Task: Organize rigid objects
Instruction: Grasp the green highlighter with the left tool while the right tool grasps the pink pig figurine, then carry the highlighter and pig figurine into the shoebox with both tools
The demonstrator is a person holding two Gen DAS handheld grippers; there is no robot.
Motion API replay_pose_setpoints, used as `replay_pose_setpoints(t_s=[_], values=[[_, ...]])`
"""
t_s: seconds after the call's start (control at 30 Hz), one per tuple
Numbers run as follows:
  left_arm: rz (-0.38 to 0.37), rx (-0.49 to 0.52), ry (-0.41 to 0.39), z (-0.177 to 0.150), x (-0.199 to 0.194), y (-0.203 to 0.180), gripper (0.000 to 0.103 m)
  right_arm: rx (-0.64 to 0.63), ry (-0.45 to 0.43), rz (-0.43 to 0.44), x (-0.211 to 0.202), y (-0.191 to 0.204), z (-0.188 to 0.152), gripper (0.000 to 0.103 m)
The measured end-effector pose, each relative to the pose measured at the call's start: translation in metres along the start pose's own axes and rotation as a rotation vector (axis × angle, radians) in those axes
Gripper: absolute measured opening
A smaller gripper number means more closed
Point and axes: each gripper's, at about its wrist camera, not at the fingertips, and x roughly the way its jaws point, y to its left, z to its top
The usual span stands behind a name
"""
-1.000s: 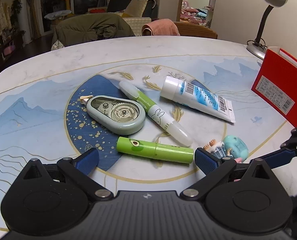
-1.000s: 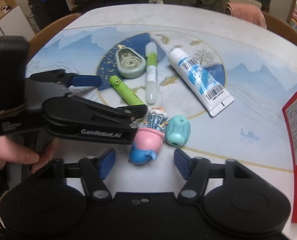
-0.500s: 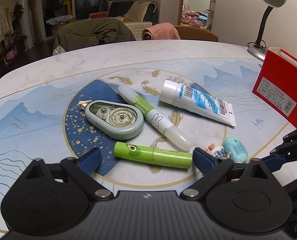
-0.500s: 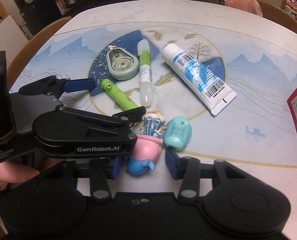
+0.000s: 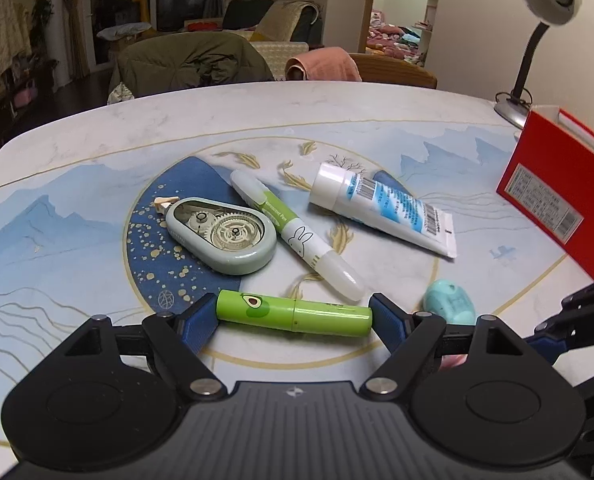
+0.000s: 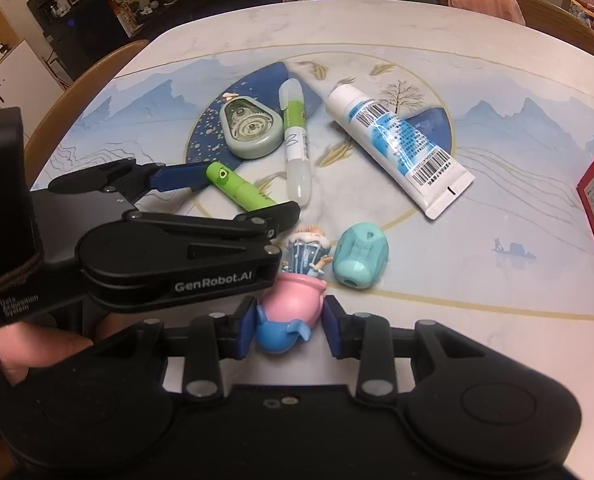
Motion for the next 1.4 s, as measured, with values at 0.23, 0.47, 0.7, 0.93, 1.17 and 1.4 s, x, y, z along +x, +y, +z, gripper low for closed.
replay_pose_setpoints(t_s=[0.23, 0.47, 0.7, 0.93, 1.17, 1.4], values=[[0.01, -0.063, 0.01, 0.0, -0.015, 0.001, 0.082, 0.017, -0.01, 0.036, -0.015, -0.004, -0.009, 0.033], [0.016, -0.138, 0.016, 0.003, -0.033, 0.003, 0.082, 0.033, -0.048, 0.045, -0.037, -0.009, -0.019, 0.033], [-0.021, -0.145, -0.015, 0.02, -0.067, -0.017, 0.082, 0.058, -0.108, 0.031, -0.073, -0.023, -0.025, 0.033], [-0.049, -0.089, -0.05, 0.05, -0.1, -0.044, 0.082, 0.073, -0.205, 0.02, -0.12, -0.041, -0.028, 0.033], [-0.039, -0.027, -0.102, 0.09, -0.119, -0.068, 0.082, 0.112, -0.299, -0.003, -0.16, -0.074, -0.027, 0.033], [-0.044, 0.037, -0.137, 0.124, -0.127, -0.107, 0.082, 0.127, -0.366, -0.023, -0.193, -0.11, -0.026, 0.033]])
